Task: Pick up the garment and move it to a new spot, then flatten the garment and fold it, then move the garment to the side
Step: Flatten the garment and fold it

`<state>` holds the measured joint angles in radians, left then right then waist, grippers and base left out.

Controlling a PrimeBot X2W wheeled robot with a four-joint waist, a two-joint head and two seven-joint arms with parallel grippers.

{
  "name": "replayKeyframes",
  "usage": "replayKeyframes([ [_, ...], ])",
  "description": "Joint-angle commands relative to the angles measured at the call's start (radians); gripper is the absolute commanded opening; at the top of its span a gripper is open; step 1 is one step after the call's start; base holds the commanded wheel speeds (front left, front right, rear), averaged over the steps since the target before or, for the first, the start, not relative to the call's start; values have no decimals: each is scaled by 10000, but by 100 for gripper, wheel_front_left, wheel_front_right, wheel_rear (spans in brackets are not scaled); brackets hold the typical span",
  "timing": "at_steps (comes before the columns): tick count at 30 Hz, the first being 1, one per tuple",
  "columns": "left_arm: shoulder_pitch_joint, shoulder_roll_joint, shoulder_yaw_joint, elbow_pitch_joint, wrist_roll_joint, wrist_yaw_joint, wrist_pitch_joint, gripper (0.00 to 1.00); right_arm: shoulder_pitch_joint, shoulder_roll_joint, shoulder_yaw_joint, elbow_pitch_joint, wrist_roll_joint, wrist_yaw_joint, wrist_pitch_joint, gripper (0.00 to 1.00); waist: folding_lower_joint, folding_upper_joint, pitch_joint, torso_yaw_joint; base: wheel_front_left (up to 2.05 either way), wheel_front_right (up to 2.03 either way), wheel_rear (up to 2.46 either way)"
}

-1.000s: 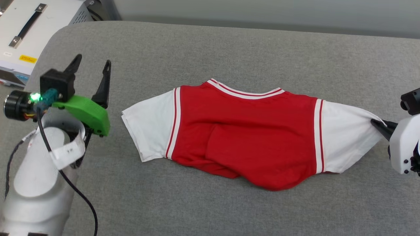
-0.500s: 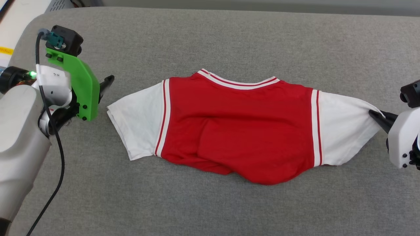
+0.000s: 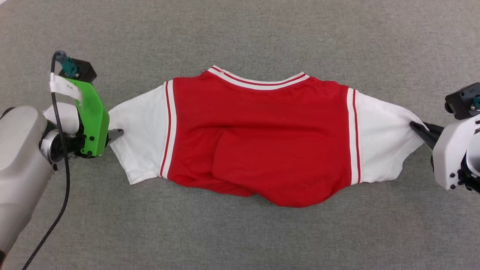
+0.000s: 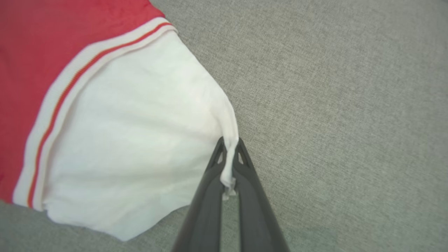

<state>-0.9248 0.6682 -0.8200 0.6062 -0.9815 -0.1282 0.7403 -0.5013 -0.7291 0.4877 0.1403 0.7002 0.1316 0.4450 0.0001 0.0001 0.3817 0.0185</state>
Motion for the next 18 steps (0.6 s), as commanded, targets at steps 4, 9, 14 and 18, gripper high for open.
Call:
replayKeyframes([
  [4, 65, 52, -652, 306, -195, -24, 99, 100, -199, 34, 40, -7, -54, -9, 9, 0, -1, -1, 211, -143, 0, 0, 0],
  [9, 145, -29, -1147, 488, -465, -24, -66, 47, -236, 69, 73, 41, -45, -9, -13, 0, -1, -1, 239, -137, 0, 0, 0],
  [14, -89, -62, -1470, 469, -626, -24, -744, 0, -313, 121, 167, 98, 9, -9, -73, 0, -1, -1, 132, -81, 0, 0, 0],
  [18, -425, 115, -1700, 229, -569, -25, -1588, 0, -372, 163, 142, 186, 52, -9, -268, 0, -1, -1, -161, -33, 0, 0, 0],
])
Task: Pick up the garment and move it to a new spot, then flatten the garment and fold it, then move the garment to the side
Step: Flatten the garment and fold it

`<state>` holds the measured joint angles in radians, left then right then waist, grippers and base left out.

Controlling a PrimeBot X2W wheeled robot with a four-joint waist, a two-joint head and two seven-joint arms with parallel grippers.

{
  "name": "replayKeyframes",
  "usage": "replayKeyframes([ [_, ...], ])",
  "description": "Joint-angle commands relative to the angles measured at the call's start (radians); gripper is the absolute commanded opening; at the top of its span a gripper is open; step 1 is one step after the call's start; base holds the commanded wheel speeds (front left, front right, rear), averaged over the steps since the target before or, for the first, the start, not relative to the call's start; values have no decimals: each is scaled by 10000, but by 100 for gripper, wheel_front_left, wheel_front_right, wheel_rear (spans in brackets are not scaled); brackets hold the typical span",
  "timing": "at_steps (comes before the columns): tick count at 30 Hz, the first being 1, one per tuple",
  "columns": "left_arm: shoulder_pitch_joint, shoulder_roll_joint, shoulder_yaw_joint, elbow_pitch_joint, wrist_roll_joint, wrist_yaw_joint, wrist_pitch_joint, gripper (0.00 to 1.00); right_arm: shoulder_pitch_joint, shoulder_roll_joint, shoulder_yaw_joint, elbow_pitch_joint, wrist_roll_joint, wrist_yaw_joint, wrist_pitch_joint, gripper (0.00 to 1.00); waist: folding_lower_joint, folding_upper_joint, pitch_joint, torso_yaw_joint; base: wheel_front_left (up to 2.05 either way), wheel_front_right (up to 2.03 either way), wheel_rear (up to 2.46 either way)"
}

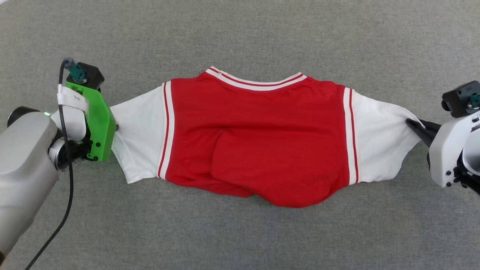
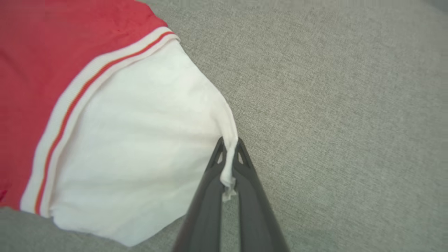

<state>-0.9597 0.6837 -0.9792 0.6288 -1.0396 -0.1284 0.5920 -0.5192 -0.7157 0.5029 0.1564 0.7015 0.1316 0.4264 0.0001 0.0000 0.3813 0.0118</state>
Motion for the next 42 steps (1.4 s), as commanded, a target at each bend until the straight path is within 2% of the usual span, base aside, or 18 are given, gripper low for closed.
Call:
replayKeyframes([
  [1, -148, 12, -171, -148, 4, -23, -340, 0, -198, 30, -32, 38, 52, -9, -157, 0, -1, 0, -248, 56, 0, 0, 0],
  [12, -1117, 1194, -894, -2259, 501, -23, -2957, 0, -255, -114, -627, -2, -1, -9, -1200, 0, -1, 0, -1454, 302, 0, 0, 0],
  [17, -1615, 1480, -780, -3106, 909, -21, -3988, 0, -376, -223, -1164, -184, -154, -9, -1623, 0, -1, 0, -1849, 407, 0, 0, 0],
  [22, -2122, 1604, -434, -3622, 1421, 345, -4668, 0, -622, -394, -1713, -624, -298, -9, -1837, 0, -1, 0, -2140, 411, 0, 0, 0],
  [33, -3198, 1335, 265, -4530, 1755, 1012, -5230, 0, -1742, -372, -2866, -1695, -752, -9, -1726, 0, -1, 0, -2270, 379, 0, 0, 0],
  [42, -4637, 539, 550, -4035, 1942, 861, -5201, 0, -3681, 90, -2569, -1609, -1184, -9, -1471, 0, -1, 0, -1433, 243, 0, 0, 0],
])
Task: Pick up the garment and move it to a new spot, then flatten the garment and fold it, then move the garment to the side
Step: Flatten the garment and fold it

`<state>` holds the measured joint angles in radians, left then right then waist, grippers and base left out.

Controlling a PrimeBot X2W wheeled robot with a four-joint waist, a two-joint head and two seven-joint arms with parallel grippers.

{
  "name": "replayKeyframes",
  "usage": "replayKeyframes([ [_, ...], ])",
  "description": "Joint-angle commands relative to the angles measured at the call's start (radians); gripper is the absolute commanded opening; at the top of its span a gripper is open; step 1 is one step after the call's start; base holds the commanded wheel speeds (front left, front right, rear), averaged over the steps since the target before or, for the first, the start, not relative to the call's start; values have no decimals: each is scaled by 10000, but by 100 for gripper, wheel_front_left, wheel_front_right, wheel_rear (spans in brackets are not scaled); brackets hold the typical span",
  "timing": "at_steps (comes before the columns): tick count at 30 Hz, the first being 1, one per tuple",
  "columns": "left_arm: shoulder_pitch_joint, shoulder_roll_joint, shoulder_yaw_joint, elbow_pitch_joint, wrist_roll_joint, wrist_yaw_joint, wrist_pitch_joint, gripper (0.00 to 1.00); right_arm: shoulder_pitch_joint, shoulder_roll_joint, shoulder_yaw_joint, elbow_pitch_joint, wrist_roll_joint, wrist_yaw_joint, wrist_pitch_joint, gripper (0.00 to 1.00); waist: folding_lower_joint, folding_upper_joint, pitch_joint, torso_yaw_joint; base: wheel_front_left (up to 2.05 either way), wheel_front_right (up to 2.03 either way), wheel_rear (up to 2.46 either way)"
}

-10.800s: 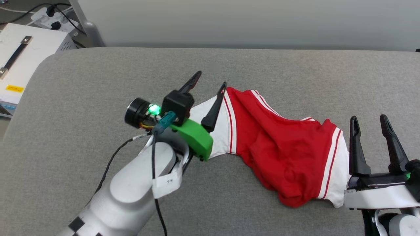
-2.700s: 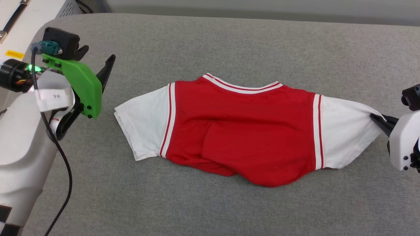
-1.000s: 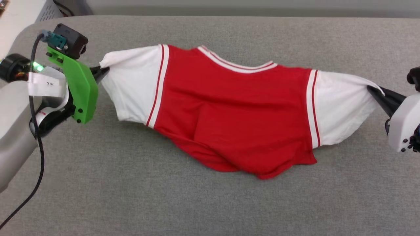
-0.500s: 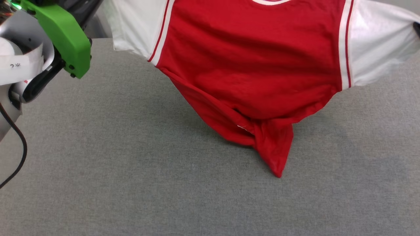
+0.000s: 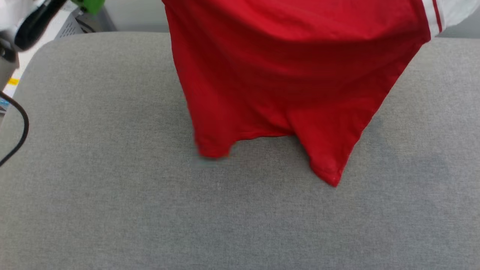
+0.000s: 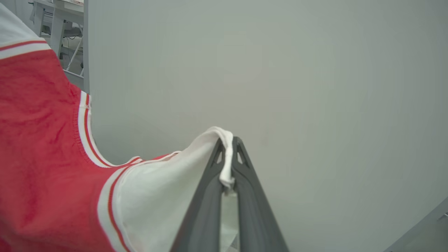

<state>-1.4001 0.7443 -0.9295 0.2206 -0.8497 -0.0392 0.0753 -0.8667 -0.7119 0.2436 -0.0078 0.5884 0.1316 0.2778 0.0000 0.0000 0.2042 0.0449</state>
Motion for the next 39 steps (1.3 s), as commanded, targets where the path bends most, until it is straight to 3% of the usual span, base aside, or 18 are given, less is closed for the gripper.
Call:
replayKeyframes([
  [1, -465, -210, 93, 247, 69, -79, -59, 0, -584, 134, 130, 177, -91, -9, 23, 0, 0, 0, 505, -117, 0, 0, 0],
  [9, -2423, -1243, 290, 1935, 521, -395, -399, 0, -3852, 600, 1127, 2033, -824, -9, -329, 0, 0, 0, 1826, -308, 0, 0, 0],
  [15, -3836, -1898, 520, 3378, 978, -537, -1427, 0, -6476, 981, 1799, 3757, -1317, -9, -1004, 0, 0, 0, 2558, -321, 0, 0, 0],
  [24, -5013, -2315, 732, 4473, 1218, -600, -2284, 0, -9325, 1387, 3048, 6179, -1753, -9, -1913, 0, 0, 0, 3165, -336, 0, 0, 0],
  [29, -4739, -2238, 651, 4785, 1089, -713, -2532, 0, -9691, 1772, 3500, 7306, -1454, -9, -2329, 0, 0, 0, 3427, -313, 0, 0, 0],
  [32, -3898, -2138, 517, 4998, 842, -791, -2794, 0, -9059, 2327, 3822, 8442, -1030, -9, -3145, 0, 0, 0, 3563, -343, 0, 0, 0],
  [39, -2386, -2314, 332, 5216, 538, -815, -3167, 0, -7693, 2833, 4374, 9368, -545, -9, -4298, 0, 0, 0, 3331, -350, 0, 0, 0],
])
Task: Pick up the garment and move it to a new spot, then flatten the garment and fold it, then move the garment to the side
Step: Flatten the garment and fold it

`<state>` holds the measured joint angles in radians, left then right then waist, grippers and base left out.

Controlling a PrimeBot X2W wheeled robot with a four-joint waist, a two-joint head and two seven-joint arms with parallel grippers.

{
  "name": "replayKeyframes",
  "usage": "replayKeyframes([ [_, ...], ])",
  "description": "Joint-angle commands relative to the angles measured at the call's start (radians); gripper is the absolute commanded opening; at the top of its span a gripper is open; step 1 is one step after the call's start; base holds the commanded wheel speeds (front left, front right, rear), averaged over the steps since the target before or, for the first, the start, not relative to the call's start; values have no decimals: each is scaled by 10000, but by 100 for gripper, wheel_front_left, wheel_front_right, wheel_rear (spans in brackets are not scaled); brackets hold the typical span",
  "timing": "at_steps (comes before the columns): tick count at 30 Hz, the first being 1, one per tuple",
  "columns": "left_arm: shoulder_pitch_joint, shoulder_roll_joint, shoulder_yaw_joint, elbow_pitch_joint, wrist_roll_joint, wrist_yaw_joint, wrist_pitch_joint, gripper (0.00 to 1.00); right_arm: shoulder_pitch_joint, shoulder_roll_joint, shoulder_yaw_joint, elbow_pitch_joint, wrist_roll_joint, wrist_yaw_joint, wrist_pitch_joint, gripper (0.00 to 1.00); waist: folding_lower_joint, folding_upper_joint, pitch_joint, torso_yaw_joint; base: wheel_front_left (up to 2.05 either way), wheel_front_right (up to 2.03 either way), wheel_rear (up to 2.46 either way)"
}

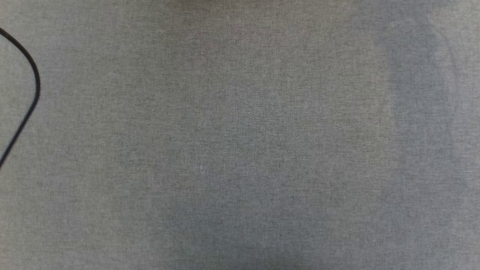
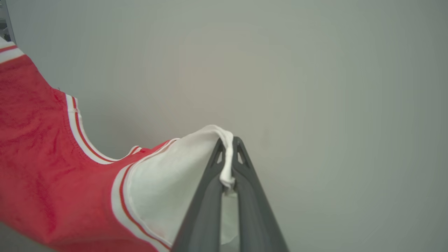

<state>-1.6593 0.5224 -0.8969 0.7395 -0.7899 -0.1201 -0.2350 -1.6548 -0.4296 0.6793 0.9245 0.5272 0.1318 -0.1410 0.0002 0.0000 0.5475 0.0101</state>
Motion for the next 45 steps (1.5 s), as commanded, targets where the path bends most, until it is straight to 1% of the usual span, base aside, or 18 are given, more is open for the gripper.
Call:
replayKeyframes([
  [1, 476, -144, 35, 90, -112, 27, -117, 0, 464, 99, 54, 139, 184, -11, -334, 0, -2, 0, -191, -29, 0, 0, 0],
  [6, 1930, -266, -20, 355, -160, 26, -240, 0, 1858, 319, 348, 288, 682, -11, -869, 0, -2, 0, -706, -60, 0, 0, 0],
  [8, 2607, -271, 170, 336, -232, 23, -258, 0, 2528, 272, 431, 197, 924, -11, -1008, 0, -2, 0, -975, -51, 0, 0, 0],
  [12, 4056, -226, 956, -116, -284, 91, -264, 0, 3773, 149, 730, -125, 1213, -11, -1128, 0, -2, 0, -1490, -47, 0, 0, 0],
  [16, 5943, -270, 1886, -816, -102, 238, -265, 0, 5216, -110, 1066, -656, 1514, -11, -1178, 0, -2, 0, -2086, 18, 0, 0, 0],
  [21, 8447, -440, 2858, -1758, 249, 434, -266, 0, 6877, -537, 1226, -1379, 1847, -11, -1199, 0, -2, 0, -2816, 51, 0, 0, 0],
  [26, 10742, -654, 3441, -2450, 592, 558, -267, 0, 8578, -1083, 1176, -2048, 2133, -11, -1204, 0, -2, 0, -3518, 150, 0, 0, 0],
  [29, 11978, -728, 3691, -2737, 737, 577, -267, 0, 9710, -1444, 913, -2436, 2280, -11, -1205, 0, -2, 0, -3890, 195, 0, 0, 0],
  [34, 13638, -787, 4025, -2930, 877, 635, -267, 0, 11593, -1791, 229, -2930, 2434, -11, -1206, 0, -2, 0, -4383, 223, 0, 0, 0],
  [39, 14795, -901, 4408, -2969, 1039, 860, -267, 0, 13260, -1837, -614, -3278, 2405, -11, -1206, 0, -2, 0, -4724, 216, 0, 0, 0],
  [40, 15266, -978, 4640, -3004, 1101, 980, -267, 0, 13936, -1792, -942, -3435, 2329, -11, -1189, 0, -2, 0, -4862, 191, 0, 0, 0],
  [41, 15528, -1032, 4759, -3049, 1125, 1027, -267, 0, 14298, -1800, -1115, -3509, 2259, -11, -1154, 0, -2, 0, -4934, 185, 0, 0, 0],
  [45, 16371, -1191, 5161, -3104, 1195, 1059, -267, 0, 15575, -1777, -1814, -4000, 2092, -11, -796, 0, -2, 0, -5176, 164, 0, 0, 0],
])
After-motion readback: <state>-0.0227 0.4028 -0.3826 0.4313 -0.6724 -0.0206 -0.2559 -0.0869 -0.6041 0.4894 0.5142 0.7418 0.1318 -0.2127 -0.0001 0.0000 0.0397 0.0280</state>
